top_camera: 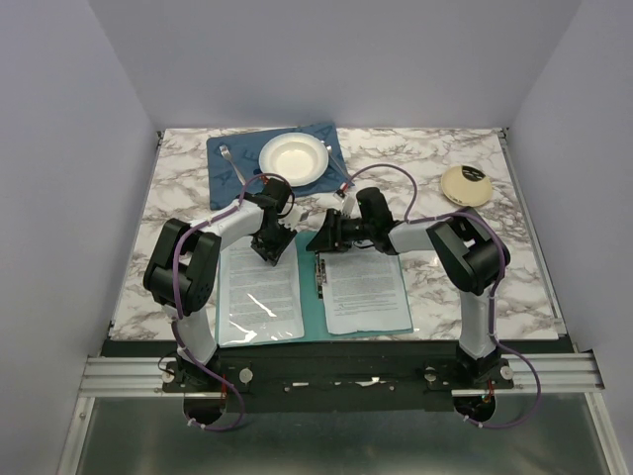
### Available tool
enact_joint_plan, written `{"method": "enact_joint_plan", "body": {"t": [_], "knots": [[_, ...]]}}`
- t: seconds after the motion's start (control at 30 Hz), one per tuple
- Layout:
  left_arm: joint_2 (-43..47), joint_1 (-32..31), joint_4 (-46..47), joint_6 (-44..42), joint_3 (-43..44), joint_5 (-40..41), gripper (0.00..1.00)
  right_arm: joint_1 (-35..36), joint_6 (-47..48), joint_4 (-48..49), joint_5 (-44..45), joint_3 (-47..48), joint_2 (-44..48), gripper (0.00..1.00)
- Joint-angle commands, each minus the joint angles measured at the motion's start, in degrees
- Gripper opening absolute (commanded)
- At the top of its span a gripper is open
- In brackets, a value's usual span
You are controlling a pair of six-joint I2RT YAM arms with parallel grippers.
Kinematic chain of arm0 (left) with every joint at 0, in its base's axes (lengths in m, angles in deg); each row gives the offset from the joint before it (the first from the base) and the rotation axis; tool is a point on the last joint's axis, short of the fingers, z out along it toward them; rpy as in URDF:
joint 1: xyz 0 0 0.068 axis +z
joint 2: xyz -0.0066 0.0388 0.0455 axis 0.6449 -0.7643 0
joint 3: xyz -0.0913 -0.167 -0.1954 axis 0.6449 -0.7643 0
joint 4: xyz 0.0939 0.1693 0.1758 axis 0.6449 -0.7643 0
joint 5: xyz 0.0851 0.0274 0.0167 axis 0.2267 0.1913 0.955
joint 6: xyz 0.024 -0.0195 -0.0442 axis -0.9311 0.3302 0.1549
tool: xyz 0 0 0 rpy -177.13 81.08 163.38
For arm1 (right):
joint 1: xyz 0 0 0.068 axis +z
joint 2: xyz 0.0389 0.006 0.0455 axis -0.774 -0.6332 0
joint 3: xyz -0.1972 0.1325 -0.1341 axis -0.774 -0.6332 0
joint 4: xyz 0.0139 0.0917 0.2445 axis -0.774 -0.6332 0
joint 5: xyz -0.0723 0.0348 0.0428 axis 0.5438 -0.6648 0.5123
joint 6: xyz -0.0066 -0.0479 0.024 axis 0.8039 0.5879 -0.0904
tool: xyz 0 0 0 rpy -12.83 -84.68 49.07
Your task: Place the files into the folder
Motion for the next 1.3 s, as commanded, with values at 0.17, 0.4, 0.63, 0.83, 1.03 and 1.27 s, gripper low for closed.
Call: {"method": "enact_joint_plan", "body": {"t": [0.17,0.4,0.63,0.83,1.03,1.27], "knots": [[-0.1,0.3,-0.8,-0.9,0.3,2.8,0.41,0.6,-1.7,3.6,-1.9,-1.7,-0.9,0.56],[0.3,0.3,-0.5,-0.9,-0.1,3.4,0.41,0.6,-3.7,6.2,-2.9,-2.0,0.3,0.55],[0.6,0.3,-0.7,-1.2,0.3,4.0,0.42,0.8,-4.2,7.0,-3.7,-2.6,2.1,0.55],[0.4,0.3,-0.7,-1.1,0.5,4.4,0.42,1.5,-4.6,8.3,-4.6,-4.0,4.5,0.54],[0.5,0.3,-0.7,-1.2,0.5,4.6,0.42,2.4,-5.7,10.0,-5.2,-5.7,6.0,0.53],[1.0,0.3,-0.5,-1.3,0.3,6.0,0.42,4.2,-7.3,14.0,-6.3,-9.6,6.8,0.51]]}}
